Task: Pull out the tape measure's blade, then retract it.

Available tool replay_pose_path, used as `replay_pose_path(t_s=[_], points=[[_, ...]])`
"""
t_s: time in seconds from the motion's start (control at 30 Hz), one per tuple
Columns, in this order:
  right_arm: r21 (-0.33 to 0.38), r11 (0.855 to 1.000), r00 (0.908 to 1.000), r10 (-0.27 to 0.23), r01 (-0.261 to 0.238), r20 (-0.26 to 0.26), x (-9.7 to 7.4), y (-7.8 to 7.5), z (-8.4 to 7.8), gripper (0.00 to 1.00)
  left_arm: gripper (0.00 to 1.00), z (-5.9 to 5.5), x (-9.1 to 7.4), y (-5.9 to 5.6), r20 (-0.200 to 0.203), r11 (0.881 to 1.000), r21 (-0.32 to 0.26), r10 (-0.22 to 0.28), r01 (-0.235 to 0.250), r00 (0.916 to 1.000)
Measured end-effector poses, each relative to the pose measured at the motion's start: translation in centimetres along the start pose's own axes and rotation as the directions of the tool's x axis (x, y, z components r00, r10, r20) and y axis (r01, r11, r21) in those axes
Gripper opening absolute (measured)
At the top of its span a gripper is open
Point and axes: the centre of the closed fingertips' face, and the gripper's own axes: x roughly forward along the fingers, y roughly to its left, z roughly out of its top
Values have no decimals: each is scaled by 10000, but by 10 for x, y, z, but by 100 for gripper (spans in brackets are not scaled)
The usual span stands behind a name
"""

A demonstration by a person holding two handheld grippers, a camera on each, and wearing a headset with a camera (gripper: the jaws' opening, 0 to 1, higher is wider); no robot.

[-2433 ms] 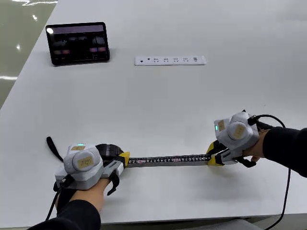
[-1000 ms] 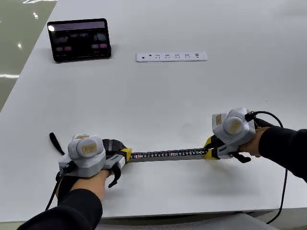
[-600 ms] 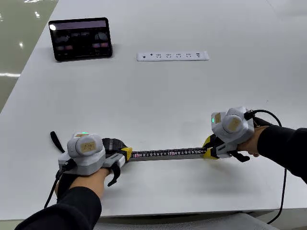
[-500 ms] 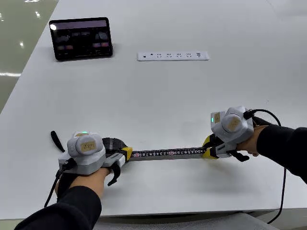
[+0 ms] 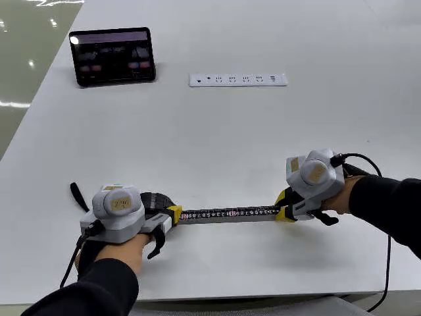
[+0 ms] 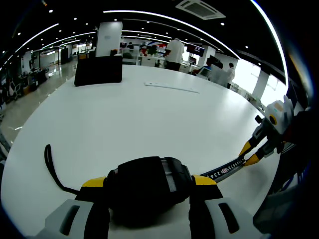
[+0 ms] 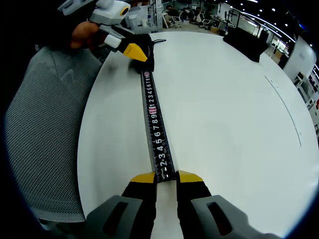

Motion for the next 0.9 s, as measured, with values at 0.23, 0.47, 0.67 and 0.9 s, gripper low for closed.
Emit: replay_pose_path(t_s=[0.23,0.47,0.67,0.9], points=[[5,10000,10000,20,-20,33,2,1,4,10,60,0,0,1,-22,10000,-26,-34,34,10000],[24,10000,10000,45,-45,56,3,3,6,10,60,0,0,1,-17,10000,-25,-33,33,10000],[-20,10000,9999,-8,8,105,5,3,9,10,60,0,0,0,-25,10000,-37,-47,47,10000],[81,10000,9999,47,-48,125,5,5,11,11,60,0,-1,0,-40,10000,-12,-98,97,9999]])
